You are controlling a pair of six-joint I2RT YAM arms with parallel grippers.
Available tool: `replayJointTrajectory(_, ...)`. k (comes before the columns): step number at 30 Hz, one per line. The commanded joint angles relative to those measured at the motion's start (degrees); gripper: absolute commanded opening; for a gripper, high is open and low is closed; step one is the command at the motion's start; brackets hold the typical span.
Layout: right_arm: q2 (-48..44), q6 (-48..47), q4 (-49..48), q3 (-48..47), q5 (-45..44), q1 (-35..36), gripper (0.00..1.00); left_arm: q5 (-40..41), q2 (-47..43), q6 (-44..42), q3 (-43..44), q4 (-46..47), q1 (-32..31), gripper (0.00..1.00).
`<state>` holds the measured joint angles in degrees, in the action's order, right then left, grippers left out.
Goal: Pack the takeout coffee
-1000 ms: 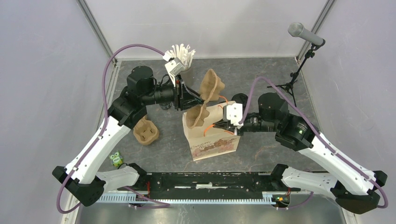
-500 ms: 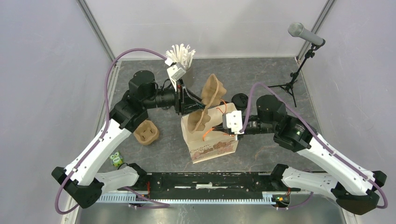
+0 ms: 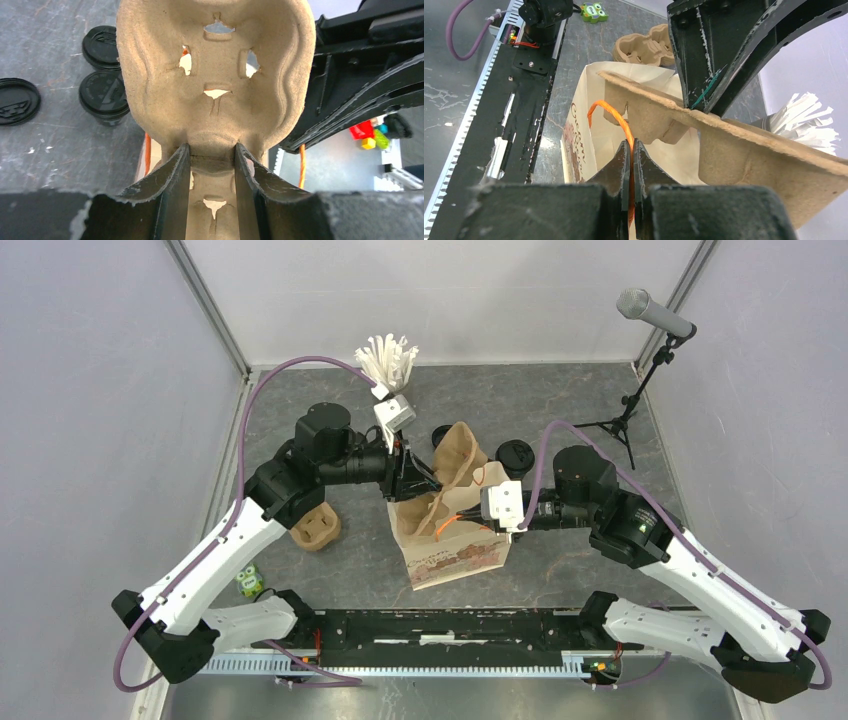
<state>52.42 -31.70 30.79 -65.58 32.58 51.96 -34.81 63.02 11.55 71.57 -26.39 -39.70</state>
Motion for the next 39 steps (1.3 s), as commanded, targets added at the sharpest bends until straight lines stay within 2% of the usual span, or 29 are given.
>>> replayJointTrajectory(1, -0.9, -0.5, -1.4, 1.1, 0.8, -0.1, 0.00, 4.7, -1.5, -6.8, -0.9, -1.1, -2.0, 0.30)
replayJointTrajectory(20, -2.0, 1.5, -3.4, 3.4, -0.3, -0.1, 0.00, 5.4, -3.9, -16.6, -3.7, -1.4, -6.3, 0.28)
replayJointTrajectory(32, -2.9, 1.4, -4.6, 4.4, 0.6, -0.1, 0.03, 10.5, -1.8, -22.5, -2.3, -9.1, -8.5, 0.26)
replayJointTrajectory(39, -3.6, 2.4, -5.3, 5.4, 0.5, -0.1, 0.04, 12.8, -0.5, -24.6, -2.2, -10.2, -9.6, 0.25)
